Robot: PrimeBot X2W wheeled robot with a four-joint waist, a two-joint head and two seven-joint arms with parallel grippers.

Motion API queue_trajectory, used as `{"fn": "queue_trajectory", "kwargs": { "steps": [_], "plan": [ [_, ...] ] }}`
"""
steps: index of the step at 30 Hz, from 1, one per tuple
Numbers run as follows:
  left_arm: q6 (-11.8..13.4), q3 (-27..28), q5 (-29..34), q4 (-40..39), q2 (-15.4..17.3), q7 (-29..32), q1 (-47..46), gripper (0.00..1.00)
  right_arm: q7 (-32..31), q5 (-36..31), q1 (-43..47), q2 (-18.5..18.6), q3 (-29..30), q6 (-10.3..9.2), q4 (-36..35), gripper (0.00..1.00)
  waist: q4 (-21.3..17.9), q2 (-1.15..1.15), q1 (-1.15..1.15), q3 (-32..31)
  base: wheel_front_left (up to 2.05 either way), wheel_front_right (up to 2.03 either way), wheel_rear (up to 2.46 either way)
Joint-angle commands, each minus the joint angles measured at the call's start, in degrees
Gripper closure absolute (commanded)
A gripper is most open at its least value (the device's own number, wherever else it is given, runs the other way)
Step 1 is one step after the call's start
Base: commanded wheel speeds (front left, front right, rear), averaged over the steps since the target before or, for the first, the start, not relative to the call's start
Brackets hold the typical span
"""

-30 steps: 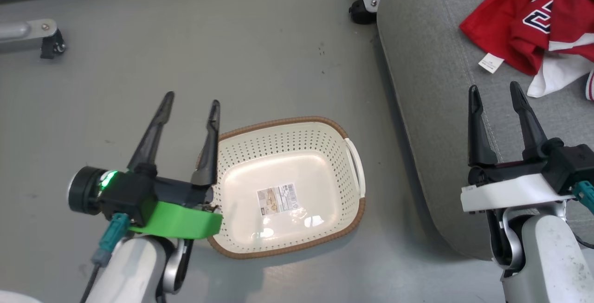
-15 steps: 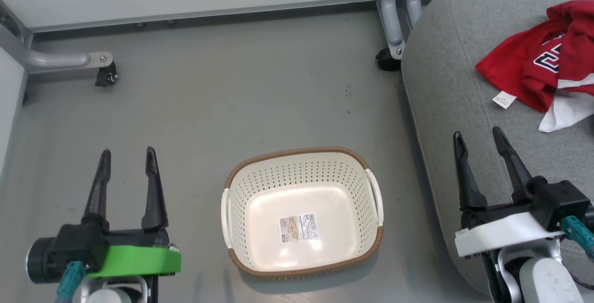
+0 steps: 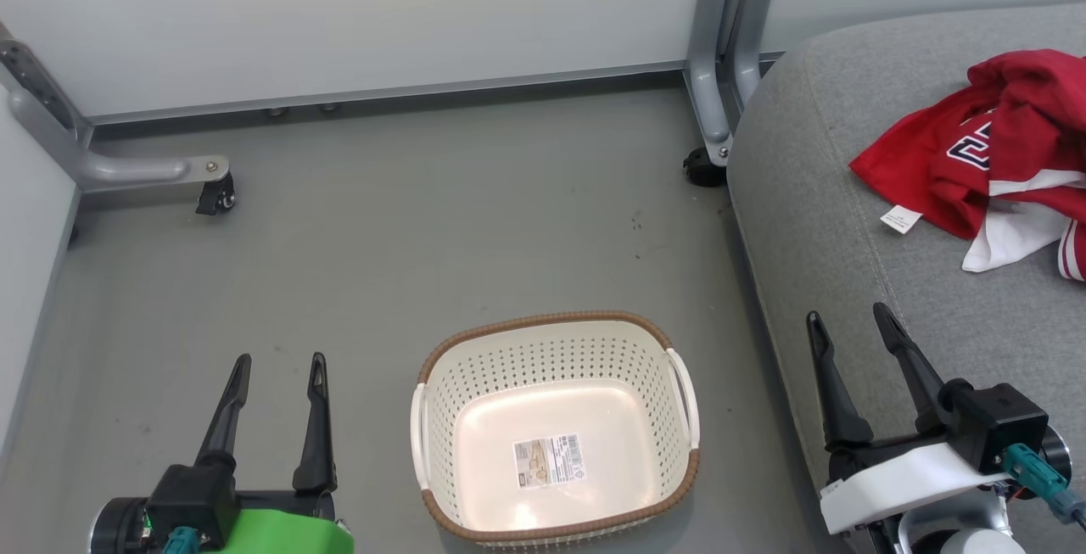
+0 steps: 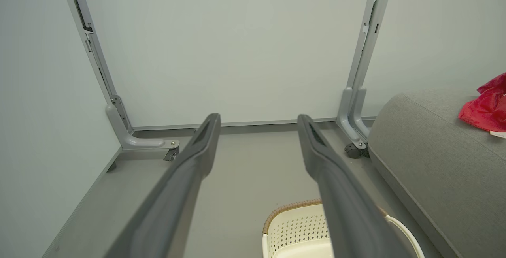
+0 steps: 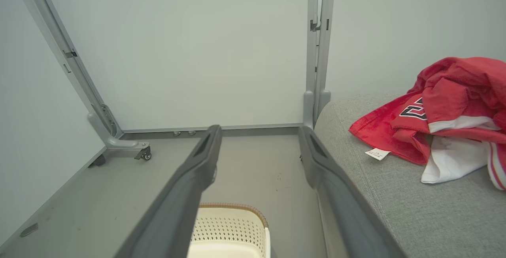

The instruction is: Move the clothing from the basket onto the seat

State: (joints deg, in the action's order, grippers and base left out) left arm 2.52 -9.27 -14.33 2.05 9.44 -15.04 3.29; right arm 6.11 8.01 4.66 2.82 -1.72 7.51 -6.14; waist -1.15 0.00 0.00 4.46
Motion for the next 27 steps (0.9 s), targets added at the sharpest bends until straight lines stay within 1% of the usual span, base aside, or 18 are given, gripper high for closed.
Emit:
{"fn": "queue_trajectory", "kwargs": {
  "steps": [1, 27],
  "plan": [
    [-0.29, 0.17, 0.34, 0.25, -0.20, -0.19, 0.81, 0.00, -0.16, 0.36, 0.76, 0.15, -0.11, -0.04, -0.21, 0.00, -0.19, 0.00, 0.00, -0.38, 0.00, 0.00, 0.00],
    [-1.74, 2.53, 2.61, 3.18, -1.53, -0.19, -0.19, 0.00, 0.17, 1.45, 0.97, 0.14, 0.16, -0.04, 0.32, 0.00, -0.37, 0.00, 0.00, 0.14, 0.00, 0.00, 0.00]
  ]
}}
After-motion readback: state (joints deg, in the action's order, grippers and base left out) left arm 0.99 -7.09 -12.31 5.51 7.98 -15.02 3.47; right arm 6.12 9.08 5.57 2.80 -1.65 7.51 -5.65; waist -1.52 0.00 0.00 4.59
